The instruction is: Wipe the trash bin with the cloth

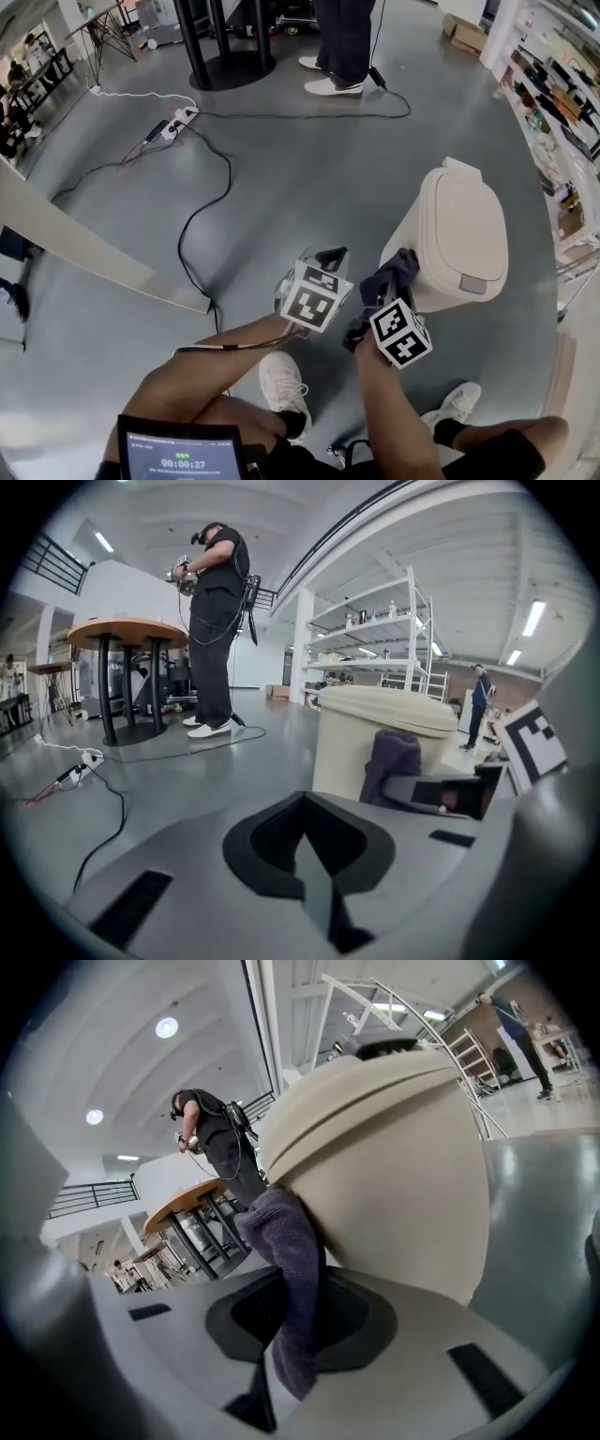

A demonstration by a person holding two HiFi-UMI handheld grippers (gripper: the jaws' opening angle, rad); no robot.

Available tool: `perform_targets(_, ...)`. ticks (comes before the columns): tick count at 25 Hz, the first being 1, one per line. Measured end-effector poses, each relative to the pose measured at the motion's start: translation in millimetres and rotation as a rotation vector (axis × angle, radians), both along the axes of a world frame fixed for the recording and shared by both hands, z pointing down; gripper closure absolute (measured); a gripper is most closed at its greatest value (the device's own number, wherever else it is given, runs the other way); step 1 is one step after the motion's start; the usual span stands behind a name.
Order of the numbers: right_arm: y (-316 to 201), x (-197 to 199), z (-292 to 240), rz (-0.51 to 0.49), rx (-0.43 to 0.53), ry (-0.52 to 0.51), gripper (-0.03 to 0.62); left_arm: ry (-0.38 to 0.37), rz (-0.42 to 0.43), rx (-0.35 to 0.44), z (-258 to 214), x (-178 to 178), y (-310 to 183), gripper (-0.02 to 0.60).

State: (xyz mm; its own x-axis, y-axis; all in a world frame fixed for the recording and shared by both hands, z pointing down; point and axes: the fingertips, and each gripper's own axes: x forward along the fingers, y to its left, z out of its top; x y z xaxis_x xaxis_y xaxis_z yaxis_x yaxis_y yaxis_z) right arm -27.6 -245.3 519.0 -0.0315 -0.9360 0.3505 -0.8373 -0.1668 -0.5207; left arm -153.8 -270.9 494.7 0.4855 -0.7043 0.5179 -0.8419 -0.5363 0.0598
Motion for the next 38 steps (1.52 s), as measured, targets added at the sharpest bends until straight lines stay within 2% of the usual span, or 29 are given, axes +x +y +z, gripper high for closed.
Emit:
perform_targets(8,3,7,39,0.045,-0.069,-0.070,0.520,0.055,0.031,-0.036,9,8,4,0.583)
perform_targets(18,4,-2,116,0.020,-0.164,-0.104,0.520,0.028,0.033,-0.097,41,3,8,0.584)
perform_targets(25,8,-5,153,-0.008,-0.232,-0.095,0.520,-0.003,0.060,-0.091,47,7,7,0.584)
perform_targets(28,4,-9,133,-0.040,-0.193,-0.064,0.520,0.007,0.059,-0.080,42,5,4,0.584)
perform_targets(32,-12,-20,80,-0.078,-0.055,-0.004,0.520,0.034,0.028,-0.082,39,3,1,0.584)
perform_targets(35,-26,-24,37,-0.055,0.045,0.008,0.520,0.052,0.023,-0.096,38,1,1,0.584)
perform_targets(38,-38,-22,6,-0.031,0.098,0.036,0.520,0.102,0.027,-0.117,29,3,-1,0.583)
